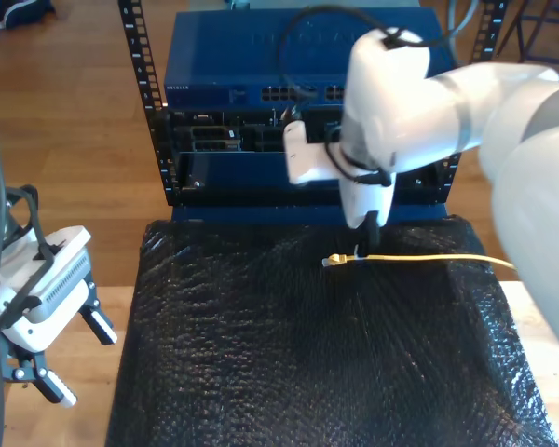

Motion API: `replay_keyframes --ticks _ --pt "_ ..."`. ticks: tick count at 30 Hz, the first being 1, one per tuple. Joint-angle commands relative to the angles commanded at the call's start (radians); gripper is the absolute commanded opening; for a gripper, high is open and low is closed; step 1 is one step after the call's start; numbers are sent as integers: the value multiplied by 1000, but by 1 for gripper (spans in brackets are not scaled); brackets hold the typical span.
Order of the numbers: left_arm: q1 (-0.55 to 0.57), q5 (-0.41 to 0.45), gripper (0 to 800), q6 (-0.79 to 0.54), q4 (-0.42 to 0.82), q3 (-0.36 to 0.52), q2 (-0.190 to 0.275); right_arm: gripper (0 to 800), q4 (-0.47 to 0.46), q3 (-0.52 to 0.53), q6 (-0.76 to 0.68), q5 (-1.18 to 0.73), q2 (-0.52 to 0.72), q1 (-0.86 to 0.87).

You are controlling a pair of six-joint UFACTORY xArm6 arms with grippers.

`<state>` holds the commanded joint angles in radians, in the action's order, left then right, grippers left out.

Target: Grab the cable and plug it in

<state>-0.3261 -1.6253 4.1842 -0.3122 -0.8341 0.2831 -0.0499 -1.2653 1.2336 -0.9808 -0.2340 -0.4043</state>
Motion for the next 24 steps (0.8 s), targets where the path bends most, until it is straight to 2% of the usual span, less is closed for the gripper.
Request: replay_keyframes --ticks 7,15,24 --pt "12 17 800 11 0 6 -6 787 -35 -11 -51 28 -40 -21" --pt "14 25 800 15 0 17 -6 786 -210 -18 -172 40 -68 -61" --pt "14 25 800 15 0 18 -8 767 -218 -12 -215 40 -92 -77"
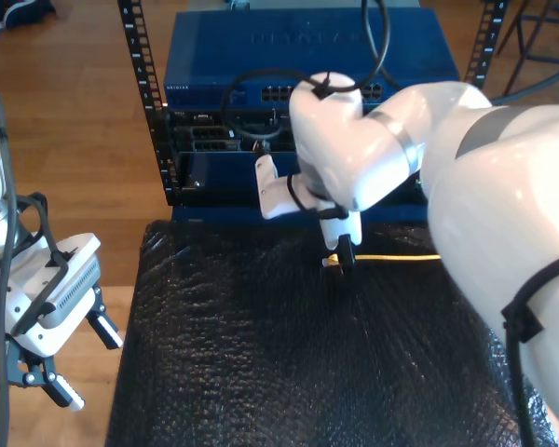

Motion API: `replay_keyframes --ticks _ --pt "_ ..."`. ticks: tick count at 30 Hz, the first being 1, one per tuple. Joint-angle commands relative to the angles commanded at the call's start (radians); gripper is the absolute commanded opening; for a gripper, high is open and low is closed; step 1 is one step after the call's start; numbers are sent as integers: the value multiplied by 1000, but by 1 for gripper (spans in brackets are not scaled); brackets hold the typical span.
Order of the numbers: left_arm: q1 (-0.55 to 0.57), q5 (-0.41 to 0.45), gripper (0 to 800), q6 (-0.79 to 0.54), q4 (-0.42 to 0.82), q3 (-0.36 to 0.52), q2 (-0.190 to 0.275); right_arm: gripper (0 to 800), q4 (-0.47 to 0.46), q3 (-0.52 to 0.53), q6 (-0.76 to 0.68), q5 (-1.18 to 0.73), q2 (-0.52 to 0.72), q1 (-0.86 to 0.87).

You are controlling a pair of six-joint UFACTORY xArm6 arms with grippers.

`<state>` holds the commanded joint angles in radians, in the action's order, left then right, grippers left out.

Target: Grab the cable and plug it in

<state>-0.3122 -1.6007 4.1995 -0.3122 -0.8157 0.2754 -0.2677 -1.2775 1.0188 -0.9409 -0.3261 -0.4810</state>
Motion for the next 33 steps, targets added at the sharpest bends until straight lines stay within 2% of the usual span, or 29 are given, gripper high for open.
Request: replay_keyframes --ticks 17,22,33 --pt "3 -2 800 3 0 6 2 739 -2 -6 -5 2 -48 5" --pt "3 -3 800 3 0 8 3 699 -2 -8 -5 2 -55 5" --pt "6 0 800 3 0 9 -2 697 -2 -9 -5 51 -68 25"
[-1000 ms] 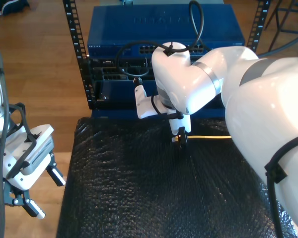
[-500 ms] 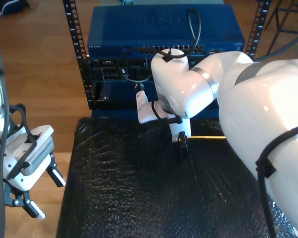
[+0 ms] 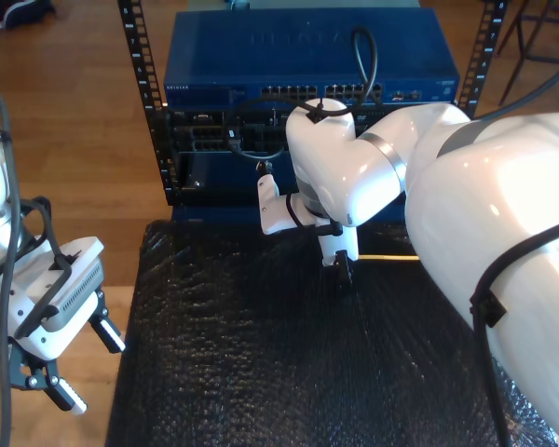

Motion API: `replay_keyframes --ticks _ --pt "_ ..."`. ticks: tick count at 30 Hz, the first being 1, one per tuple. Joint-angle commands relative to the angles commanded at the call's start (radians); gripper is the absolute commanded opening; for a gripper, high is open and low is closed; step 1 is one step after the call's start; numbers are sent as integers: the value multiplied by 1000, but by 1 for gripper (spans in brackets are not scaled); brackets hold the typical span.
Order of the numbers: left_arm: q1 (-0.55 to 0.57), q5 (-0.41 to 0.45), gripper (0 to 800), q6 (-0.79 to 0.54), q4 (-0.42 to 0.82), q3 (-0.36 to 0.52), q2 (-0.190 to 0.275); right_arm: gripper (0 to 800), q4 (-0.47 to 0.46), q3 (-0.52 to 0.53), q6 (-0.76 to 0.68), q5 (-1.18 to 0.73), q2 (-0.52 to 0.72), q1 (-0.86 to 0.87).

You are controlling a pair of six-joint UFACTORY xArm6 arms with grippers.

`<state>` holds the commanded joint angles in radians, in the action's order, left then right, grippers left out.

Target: Grab the cable and plug it in

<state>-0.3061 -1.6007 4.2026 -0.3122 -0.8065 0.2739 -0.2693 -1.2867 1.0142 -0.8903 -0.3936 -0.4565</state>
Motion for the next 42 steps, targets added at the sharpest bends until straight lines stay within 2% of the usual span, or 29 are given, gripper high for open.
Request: replay_keyframes --ticks 22,42 --pt "-2 0 800 -2 0 8 0 593 2 -29 3 2 -28 23" --pt "-2 0 800 -2 0 11 0 432 2 -34 2 0 -37 23"
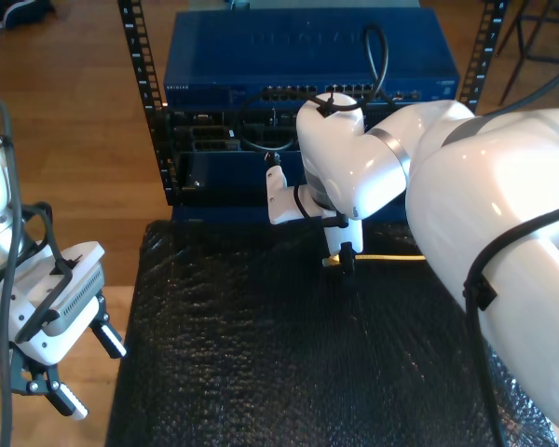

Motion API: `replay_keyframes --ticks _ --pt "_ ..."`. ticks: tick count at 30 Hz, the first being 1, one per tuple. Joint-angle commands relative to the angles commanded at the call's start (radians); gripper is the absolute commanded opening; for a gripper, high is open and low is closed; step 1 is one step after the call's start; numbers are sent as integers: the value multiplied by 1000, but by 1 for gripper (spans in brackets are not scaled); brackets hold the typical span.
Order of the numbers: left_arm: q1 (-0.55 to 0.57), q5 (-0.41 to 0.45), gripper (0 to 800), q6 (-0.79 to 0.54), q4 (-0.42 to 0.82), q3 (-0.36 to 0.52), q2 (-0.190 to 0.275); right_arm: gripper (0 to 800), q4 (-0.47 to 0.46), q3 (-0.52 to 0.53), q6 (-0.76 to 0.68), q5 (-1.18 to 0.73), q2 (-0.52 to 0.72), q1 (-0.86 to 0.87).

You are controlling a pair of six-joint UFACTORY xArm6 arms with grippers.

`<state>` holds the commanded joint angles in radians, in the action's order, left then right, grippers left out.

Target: Grab the cable and plug it in

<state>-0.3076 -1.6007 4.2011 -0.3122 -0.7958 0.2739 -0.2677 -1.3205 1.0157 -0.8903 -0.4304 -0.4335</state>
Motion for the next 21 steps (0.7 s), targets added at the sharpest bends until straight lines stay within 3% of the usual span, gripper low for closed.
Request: replay_keyframes --ticks 2,21 --pt "0 0 800 0 0 0 0 382 0 3 0 0 0 2" --pt "0 0 800 0 0 0 0 357 -3 3 0 0 3 -5"
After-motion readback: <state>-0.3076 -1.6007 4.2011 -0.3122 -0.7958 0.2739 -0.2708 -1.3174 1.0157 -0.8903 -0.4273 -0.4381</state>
